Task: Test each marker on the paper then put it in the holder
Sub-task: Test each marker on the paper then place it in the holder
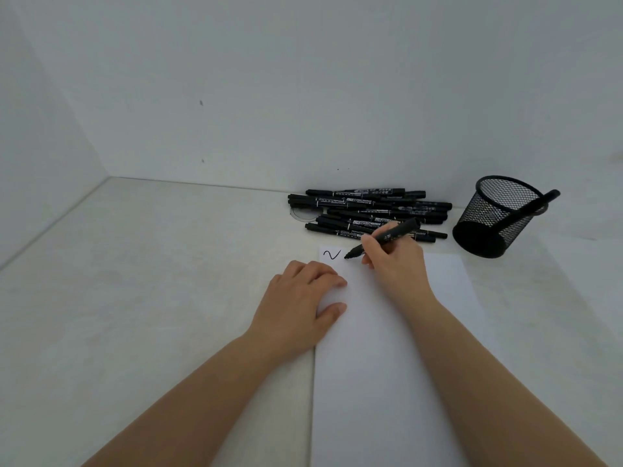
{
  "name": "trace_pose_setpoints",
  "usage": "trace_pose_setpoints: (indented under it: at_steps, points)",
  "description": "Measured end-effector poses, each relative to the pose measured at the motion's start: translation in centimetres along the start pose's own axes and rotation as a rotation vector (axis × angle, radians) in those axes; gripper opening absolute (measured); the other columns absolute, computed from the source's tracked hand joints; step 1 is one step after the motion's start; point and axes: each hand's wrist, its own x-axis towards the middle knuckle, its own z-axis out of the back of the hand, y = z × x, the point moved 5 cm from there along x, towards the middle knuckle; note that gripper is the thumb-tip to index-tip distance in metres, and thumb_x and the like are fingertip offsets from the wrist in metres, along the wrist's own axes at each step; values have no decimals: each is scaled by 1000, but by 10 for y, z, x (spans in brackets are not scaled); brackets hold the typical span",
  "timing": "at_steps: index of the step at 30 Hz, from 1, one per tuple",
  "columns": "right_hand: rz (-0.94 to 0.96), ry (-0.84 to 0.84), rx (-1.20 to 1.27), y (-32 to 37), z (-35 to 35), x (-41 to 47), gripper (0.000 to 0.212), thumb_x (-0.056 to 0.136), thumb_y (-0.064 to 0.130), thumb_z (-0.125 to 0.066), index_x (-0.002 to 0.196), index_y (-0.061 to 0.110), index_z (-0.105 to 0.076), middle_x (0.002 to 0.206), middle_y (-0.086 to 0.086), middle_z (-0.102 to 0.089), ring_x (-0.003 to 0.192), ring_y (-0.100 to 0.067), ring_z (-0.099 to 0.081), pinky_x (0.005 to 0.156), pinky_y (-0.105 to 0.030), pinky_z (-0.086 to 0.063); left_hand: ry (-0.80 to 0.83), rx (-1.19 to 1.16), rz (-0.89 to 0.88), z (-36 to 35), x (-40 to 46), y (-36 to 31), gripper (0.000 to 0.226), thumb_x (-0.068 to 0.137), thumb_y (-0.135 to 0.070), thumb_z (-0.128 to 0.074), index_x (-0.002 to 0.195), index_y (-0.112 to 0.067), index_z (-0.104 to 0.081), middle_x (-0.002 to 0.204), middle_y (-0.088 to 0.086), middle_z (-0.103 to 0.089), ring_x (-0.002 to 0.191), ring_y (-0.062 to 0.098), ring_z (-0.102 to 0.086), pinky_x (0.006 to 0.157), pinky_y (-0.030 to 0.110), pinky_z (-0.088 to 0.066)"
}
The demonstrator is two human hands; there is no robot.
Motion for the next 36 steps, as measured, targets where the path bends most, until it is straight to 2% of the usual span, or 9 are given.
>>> trace_pose_setpoints:
  at_steps: [3,6,10,12,17,20,27,33,36]
  points:
    - [7,-16,-36,0,0,0,17,83,31,-57,68,29,-50,65,1,-66,68,-16,-62,62,-25,-46,-3,-5,1,0,0,1,35,87,-45,-48,121,-37,-49,126,-21,-44,114,7,-32,93,25,-30]
    - [3,-44,-31,0,4,0,17,82,27,-56,68,26,-49,64,-2,-63,62,-16,-57,50,-15,-39,-5,-11,2,-1,1,1,35,87,-45,-48,121,-37,-49,126,-22,-44,114,7,-33,92,25,-31]
    - [0,-76,-51,0,7,-3,20,83,25,-56,66,28,-45,61,3,-58,61,-15,-54,56,-26,-39,-13,1,1,-2,0,3,36,86,-46,-47,121,-38,-48,125,-22,-44,113,6,-32,90,23,-29]
    - [34,-146,-75,3,14,-4,18,84,24,-56,70,26,-46,61,7,-55,61,-9,-53,59,-27,-36,-13,6,1,-2,0,3,36,87,-46,-47,121,-38,-48,125,-23,-44,113,6,-32,90,23,-29]
    - [3,-394,294,-1,62,-9,12,88,19,-57,78,24,-53,67,1,-58,57,-5,-56,58,-23,-45,-32,-10,11,-1,-2,5,30,87,-41,-50,117,-35,-52,121,-21,-47,110,6,-36,89,25,-31]
    - [-49,-449,322,-10,97,-12,11,87,16,-58,77,22,-57,65,-1,-55,51,-4,-50,59,-26,-42,-61,16,36,3,10,1,23,89,-36,-50,110,-30,-58,114,-14,-54,105,11,-42,86,27,-36]
    - [51,-411,353,2,147,-9,22,86,11,-58,70,27,-59,44,11,-50,45,-4,-44,53,-17,-39,-109,10,41,10,73,-22,21,90,-30,-51,107,-23,-62,111,-6,-59,107,18,-49,89,35,-40]
    - [140,-395,371,19,171,5,21,86,10,-57,72,25,-58,43,9,-50,44,-5,-46,52,-16,-39,-49,130,63,2,144,-33,26,91,-34,-49,113,-24,-58,118,-3,-56,113,21,-46,94,39,-40]
    - [203,-365,339,26,178,11,18,86,10,-58,76,24,-59,52,10,-55,48,-6,-49,52,-16,-40,-20,191,65,-6,171,-35,28,91,-34,-47,115,-24,-56,120,0,-55,112,22,-46,90,39,-40]
